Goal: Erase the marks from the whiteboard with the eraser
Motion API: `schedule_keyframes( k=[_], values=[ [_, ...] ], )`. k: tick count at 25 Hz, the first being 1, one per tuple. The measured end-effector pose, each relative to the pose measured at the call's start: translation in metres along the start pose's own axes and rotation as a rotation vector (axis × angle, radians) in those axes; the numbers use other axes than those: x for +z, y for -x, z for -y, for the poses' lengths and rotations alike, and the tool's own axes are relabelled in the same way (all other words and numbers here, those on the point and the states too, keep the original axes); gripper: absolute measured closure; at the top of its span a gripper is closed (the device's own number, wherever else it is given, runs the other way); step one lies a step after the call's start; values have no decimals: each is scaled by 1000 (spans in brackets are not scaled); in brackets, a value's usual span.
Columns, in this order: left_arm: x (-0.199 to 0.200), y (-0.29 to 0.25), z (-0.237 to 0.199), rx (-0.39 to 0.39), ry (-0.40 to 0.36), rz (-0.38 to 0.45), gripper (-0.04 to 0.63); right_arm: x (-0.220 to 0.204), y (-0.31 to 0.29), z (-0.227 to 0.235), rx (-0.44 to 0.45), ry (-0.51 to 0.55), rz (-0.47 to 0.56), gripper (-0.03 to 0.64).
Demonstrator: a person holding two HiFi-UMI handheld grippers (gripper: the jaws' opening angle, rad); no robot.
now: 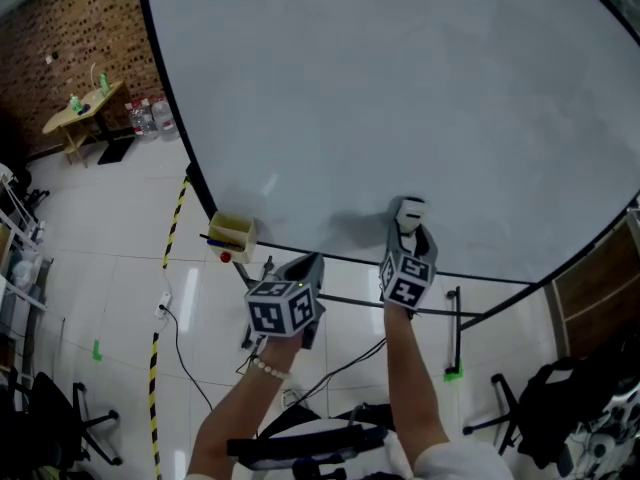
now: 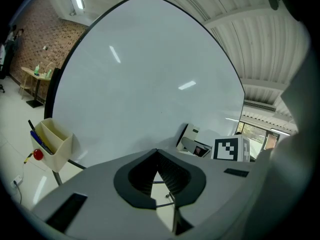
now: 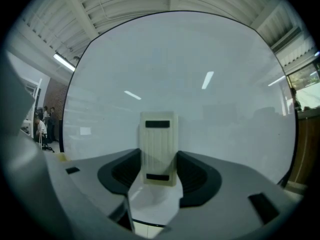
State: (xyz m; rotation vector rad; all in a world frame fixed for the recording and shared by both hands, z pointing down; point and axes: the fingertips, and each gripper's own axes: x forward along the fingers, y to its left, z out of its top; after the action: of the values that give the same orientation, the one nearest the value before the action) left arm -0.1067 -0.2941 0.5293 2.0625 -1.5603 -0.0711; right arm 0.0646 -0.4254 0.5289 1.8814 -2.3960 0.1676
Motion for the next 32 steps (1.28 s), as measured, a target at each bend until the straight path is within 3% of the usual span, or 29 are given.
schedule_keyframes(
  k=[8,22,32],
  values=[
    [12,46,-54,-4,-25,-10,607,-7,-6,-74,3,12,-15,364],
    [35,104,-147,116,22,53,607,-28,-32,-225,104,44,-29,364],
    [56,125,-214,162,43,80,607,-44,-46,-312,112,104,-32,364]
  ],
)
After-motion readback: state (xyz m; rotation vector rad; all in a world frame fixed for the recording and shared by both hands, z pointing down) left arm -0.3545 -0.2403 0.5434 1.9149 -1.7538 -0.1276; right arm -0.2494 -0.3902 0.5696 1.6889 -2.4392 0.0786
